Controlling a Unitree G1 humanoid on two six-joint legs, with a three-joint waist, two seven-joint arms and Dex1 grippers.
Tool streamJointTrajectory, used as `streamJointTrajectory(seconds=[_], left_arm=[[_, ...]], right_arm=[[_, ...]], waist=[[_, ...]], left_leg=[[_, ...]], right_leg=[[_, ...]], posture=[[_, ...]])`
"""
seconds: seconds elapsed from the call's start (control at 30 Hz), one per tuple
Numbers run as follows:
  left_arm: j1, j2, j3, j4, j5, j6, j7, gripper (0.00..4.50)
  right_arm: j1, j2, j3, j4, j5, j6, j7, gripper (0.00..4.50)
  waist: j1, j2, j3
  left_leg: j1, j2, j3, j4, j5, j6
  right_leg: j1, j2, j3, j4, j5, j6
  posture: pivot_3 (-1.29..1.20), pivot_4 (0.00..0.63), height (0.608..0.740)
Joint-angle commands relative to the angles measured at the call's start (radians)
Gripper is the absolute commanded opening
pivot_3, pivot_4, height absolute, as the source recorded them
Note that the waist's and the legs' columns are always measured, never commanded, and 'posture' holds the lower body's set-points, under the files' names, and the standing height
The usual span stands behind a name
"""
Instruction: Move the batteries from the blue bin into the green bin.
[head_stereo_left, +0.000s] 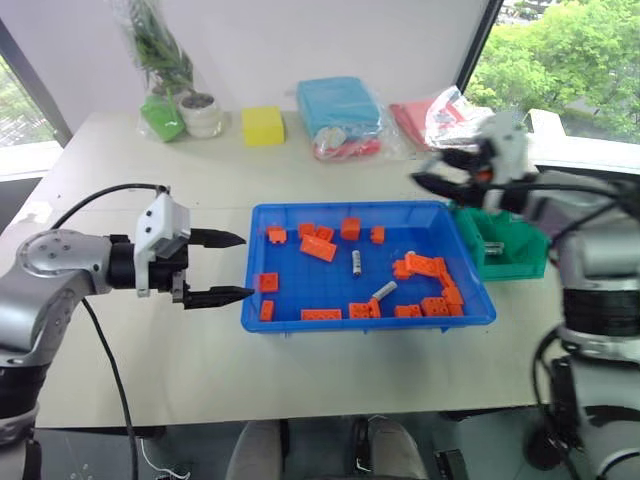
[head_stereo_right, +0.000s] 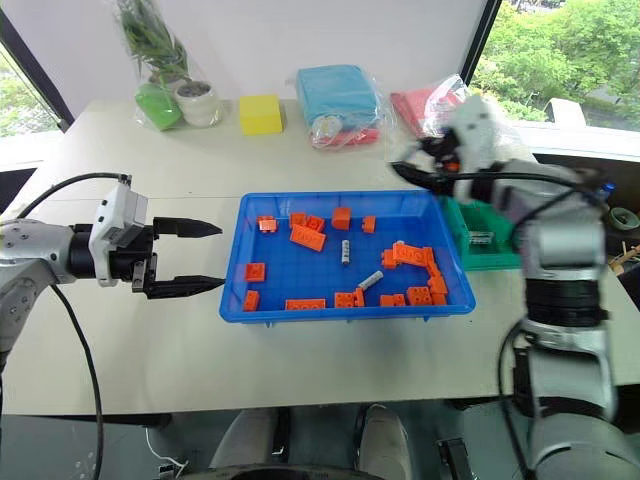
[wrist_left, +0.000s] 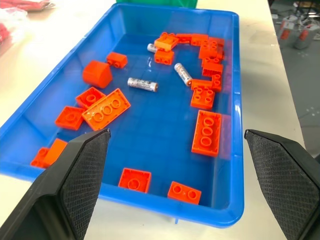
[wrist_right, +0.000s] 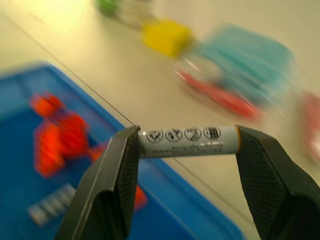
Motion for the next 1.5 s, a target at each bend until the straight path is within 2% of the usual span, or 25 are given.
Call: streamJointTrajectory(seconds=[0.03, 0.1, 0.23, 0.27, 0.47, 0.57, 0.77, 0.93, 1.13, 1.43, 1.5], left_arm=[[-0.025, -0.007, -0.003, 0.002, 0.006, -0.022, -0.008, 4.5], [-0.03, -0.011, -0.009, 0.007, 0.009, -0.027, -0.01, 4.5], [-0.05, -0.017, -0.019, 0.007, 0.003, -0.023, -0.008, 4.5], [-0.055, -0.019, -0.02, 0.007, 0.001, -0.02, -0.007, 4.5], [-0.063, -0.015, -0.014, 0.001, -0.006, -0.01, -0.003, 4.5], [-0.061, -0.014, -0.011, -0.001, -0.005, -0.009, 0.001, 4.5], [-0.063, -0.018, -0.009, -0.011, -0.005, -0.004, 0.016, 4.5], [-0.057, -0.015, -0.004, -0.022, -0.01, 0.001, 0.026, 4.5], [-0.062, -0.017, -0.003, -0.028, -0.016, 0.008, 0.032, 4.5], [-0.073, -0.024, -0.015, -0.03, -0.014, 0.01, 0.038, 4.5], [-0.076, -0.022, -0.015, -0.027, -0.013, 0.009, 0.035, 4.5]], right_arm=[[0.058, -0.059, -0.04, 0.03, -0.028, -0.038, -0.029, 2.24], [0.08, -0.072, -0.042, 0.055, -0.036, -0.043, -0.052, 2.24], [0.09, -0.072, -0.014, 0.123, -0.075, -0.074, -0.105, 4.22], [0.089, -0.073, -0.004, 0.137, -0.09, -0.094, -0.116, 4.47], [0.02, -0.03, -0.007, 0.085, 0.008, -0.084, -0.062, 4.47], [0.009, 0.028, 0.054, -0.037, 0.081, 0.025, -0.039, 4.47], [0.017, 0.202, 0.179, -0.221, 0.159, 0.329, -0.151, 4.47], [0.066, 0.282, 0.282, -0.256, 0.142, 0.404, -0.22, 4.47], [0.062, 0.345, 0.358, -0.165, 0.091, 0.387, -0.284, 4.47], [0.036, 0.407, 0.426, -0.023, 0.021, 0.268, -0.297, 4.47], [0.035, 0.411, 0.43, 0.001, 0.01, 0.247, -0.297, 3.91]], waist=[[-0.004, 0.001, 0.0], [-0.012, 0.002, 0.001], [-0.015, 0.003, 0.002], [-0.015, 0.003, 0.002], [-0.01, 0.005, 0.003], [-0.01, 0.004, 0.002], [-0.001, 0.002, 0.002], [0.007, 0.001, 0.001], [-0.002, 0.001, 0.001], [-0.001, 0.002, 0.001], [-0.001, 0.001, 0.001]], left_leg=[[0.0, 0.0, 0.0, 0.0, 0.0, 0.0], [0.0, 0.001, 0.001, 0.0, 0.0, 0.0], [0.0, 0.001, 0.001, 0.0, 0.0, 0.0], [0.0, 0.001, 0.001, 0.0, 0.0, 0.0], [0.0, 0.001, 0.001, 0.0, 0.0, 0.0], [0.0, 0.001, 0.001, 0.0, 0.0, 0.0], [0.0, 0.001, 0.0, 0.001, 0.0, 0.001], [-0.001, 0.0, -0.001, 0.001, 0.0, 0.0], [0.0, 0.0, -0.001, 0.001, 0.0, 0.001], [0.0, 0.0, -0.001, 0.001, 0.0, 0.001], [0.0, 0.0, -0.001, 0.001, 0.0, 0.001]], right_leg=[[0.002, 0.0, 0.0, 0.0, 0.0, 0.0], [0.002, 0.0, 0.0, 0.001, 0.0, 0.001], [0.002, 0.0, 0.0, 0.001, 0.002, 0.003], [0.002, 0.0, 0.0, 0.001, 0.002, 0.003], [0.003, 0.0, 0.0, 0.001, 0.002, 0.003], [0.003, 0.0, 0.0, 0.001, 0.002, 0.003], [0.001, 0.0, 0.0, 0.001, 0.002, 0.003], [0.0, 0.0, 0.0, 0.0, 0.0, 0.0], [-0.001, 0.0, 0.0, 0.002, 0.0, 0.0], [-0.001, 0.001, 0.0, 0.002, 0.002, 0.003], [-0.001, 0.0, 0.0, 0.002, 0.002, 0.003]], posture=[[0.0, 0.15, 0.704], [0.0, 0.15, 0.704], [0.0, 0.15, 0.704], [0.0, 0.15, 0.704], [0.0, 0.15, 0.704], [0.0, 0.15, 0.704], [0.0, 0.15, 0.704], [0.0, 0.15, 0.704], [0.0, 0.15, 0.704], [0.0, 0.15, 0.704], [0.0, 0.15, 0.704]])
